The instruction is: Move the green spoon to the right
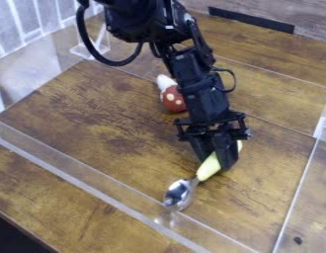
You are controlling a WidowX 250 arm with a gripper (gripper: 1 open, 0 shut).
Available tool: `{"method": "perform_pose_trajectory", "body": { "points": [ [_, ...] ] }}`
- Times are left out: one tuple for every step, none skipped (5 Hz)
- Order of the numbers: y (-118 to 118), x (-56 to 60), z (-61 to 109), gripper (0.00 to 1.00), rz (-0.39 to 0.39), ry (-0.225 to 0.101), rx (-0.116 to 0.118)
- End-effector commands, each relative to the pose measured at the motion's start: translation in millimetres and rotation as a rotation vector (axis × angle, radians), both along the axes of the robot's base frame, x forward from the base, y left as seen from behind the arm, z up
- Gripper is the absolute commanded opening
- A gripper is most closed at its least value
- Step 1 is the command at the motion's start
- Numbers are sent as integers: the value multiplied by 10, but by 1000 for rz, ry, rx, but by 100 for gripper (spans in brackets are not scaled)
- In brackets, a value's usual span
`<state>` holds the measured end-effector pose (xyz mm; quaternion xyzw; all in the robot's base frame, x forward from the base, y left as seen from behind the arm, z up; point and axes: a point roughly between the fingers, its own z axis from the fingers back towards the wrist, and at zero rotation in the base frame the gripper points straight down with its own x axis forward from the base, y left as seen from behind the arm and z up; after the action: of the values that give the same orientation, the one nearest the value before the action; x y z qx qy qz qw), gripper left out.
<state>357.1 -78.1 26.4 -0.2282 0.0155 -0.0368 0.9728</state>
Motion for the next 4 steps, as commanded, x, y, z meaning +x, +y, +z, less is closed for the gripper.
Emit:
{"method": "perform_pose_trajectory", "body": {
  "points": [
    [114,131,163,0,50,-83,-2],
    [88,-14,331,0,26,-70,23],
    [14,-67,443,0,21,-57,42],
    [-51,-95,528,0,19,-45,57]
  ]
}}
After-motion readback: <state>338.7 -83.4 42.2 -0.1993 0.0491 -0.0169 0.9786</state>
